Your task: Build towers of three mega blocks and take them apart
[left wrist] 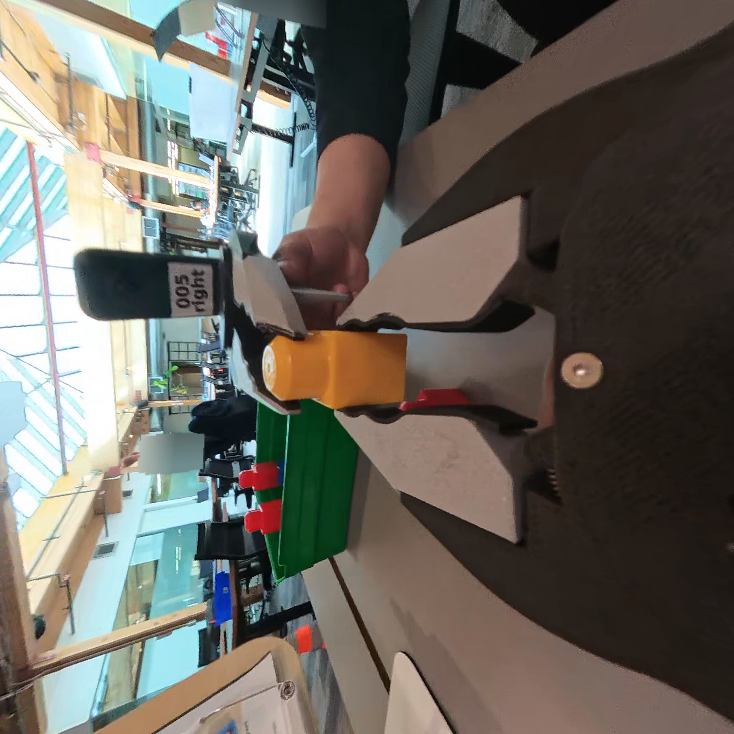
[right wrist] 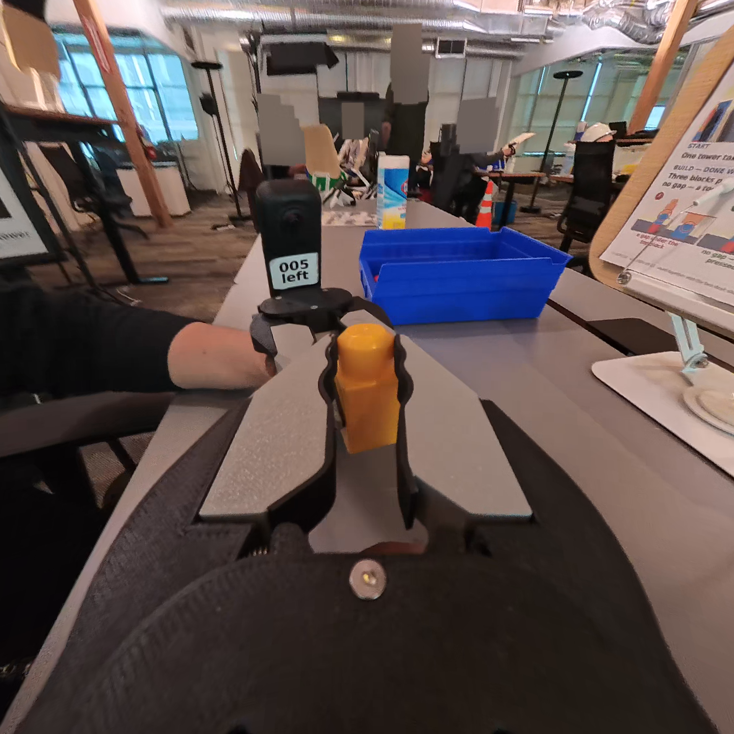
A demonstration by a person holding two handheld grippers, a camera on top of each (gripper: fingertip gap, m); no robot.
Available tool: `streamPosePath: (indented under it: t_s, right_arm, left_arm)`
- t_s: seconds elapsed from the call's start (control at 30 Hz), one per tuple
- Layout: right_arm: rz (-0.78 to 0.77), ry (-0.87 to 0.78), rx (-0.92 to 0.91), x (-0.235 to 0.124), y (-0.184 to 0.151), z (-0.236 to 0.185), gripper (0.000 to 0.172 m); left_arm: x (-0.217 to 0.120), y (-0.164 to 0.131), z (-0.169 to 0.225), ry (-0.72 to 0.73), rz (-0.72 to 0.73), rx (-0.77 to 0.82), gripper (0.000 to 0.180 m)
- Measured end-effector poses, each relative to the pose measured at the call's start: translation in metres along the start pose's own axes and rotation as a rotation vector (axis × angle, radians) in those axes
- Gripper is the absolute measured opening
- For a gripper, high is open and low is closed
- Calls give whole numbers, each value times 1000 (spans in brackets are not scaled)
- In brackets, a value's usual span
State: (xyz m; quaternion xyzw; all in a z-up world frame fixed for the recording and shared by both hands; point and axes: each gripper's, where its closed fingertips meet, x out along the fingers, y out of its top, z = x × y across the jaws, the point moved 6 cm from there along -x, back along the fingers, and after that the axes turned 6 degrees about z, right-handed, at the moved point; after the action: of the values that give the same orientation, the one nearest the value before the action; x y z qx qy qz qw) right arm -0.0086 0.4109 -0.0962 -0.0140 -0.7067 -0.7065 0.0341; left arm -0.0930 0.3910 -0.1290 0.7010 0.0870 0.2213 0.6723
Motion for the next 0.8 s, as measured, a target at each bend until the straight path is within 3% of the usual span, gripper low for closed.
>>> streamPosePath:
  t_s: [0.2, 0.4, 0.53, 0.8]
  right_arm:
    - [-19, 57, 71, 0, -3, -1, 26]
    - [-47, 97, 43, -8, -2, 0, 41]
    - [-113, 144, 33, -9, -11, -3, 48]
    - [-155, 166, -5, -15, -13, -5, 48]
  left_arm:
    - [-1, -6, 0, -10, -77, 38, 34]
    - [-3, -3, 5, -56, -95, 10, 34]
    - [-5, 4, 4, -71, -30, -42, 34]
    - [-10, 8, 1, -86, 21, -106, 34]
